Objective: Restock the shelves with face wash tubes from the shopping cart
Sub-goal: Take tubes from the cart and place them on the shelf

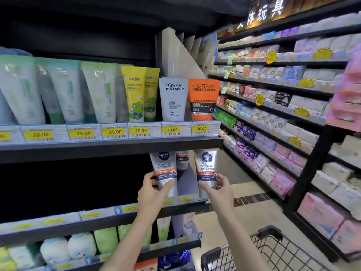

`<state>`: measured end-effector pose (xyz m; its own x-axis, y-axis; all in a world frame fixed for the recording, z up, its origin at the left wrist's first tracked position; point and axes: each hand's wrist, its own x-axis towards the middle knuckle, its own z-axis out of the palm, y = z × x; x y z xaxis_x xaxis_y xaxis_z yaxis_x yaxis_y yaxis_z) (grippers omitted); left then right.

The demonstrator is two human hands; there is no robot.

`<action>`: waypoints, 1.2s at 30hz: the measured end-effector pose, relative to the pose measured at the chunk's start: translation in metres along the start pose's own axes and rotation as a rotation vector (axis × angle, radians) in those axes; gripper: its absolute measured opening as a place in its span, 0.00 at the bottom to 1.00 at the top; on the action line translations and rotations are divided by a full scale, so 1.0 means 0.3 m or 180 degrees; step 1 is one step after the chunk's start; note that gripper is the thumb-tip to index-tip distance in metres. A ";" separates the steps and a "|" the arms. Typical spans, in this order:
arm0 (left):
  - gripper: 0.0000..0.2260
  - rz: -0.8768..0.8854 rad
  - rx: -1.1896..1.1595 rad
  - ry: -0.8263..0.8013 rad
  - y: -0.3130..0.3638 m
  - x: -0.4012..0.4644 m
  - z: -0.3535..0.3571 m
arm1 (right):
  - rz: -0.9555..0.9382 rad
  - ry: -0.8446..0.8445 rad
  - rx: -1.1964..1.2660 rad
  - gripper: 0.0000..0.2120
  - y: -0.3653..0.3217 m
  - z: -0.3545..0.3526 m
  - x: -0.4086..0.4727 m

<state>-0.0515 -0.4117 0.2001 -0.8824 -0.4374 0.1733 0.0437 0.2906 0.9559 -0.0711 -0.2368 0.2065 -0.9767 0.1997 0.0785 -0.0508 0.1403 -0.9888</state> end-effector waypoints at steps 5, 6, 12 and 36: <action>0.25 -0.0047 0.0103 0.0120 -0.029 0.089 -0.003 | -0.0114 -0.0045 -0.0395 0.26 0.006 0.076 0.118; 0.26 -0.0040 0.0105 0.0145 -0.038 0.100 -0.003 | -0.0130 -0.0076 -0.0460 0.25 0.008 0.092 0.135; 0.27 0.0019 0.0100 0.0225 -0.067 0.138 -0.003 | -0.0200 -0.0219 -0.0846 0.26 0.011 0.169 0.197; 0.29 0.0036 0.0407 0.0076 -0.082 0.144 -0.009 | 0.0097 -0.0397 -0.1754 0.28 0.039 0.254 0.293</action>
<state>-0.0894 -0.4401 0.1849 -0.8707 -0.4532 0.1911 -0.0077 0.4010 0.9161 -0.1733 -0.2915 0.1922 -0.9950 0.1001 0.0022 0.0615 0.6285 -0.7754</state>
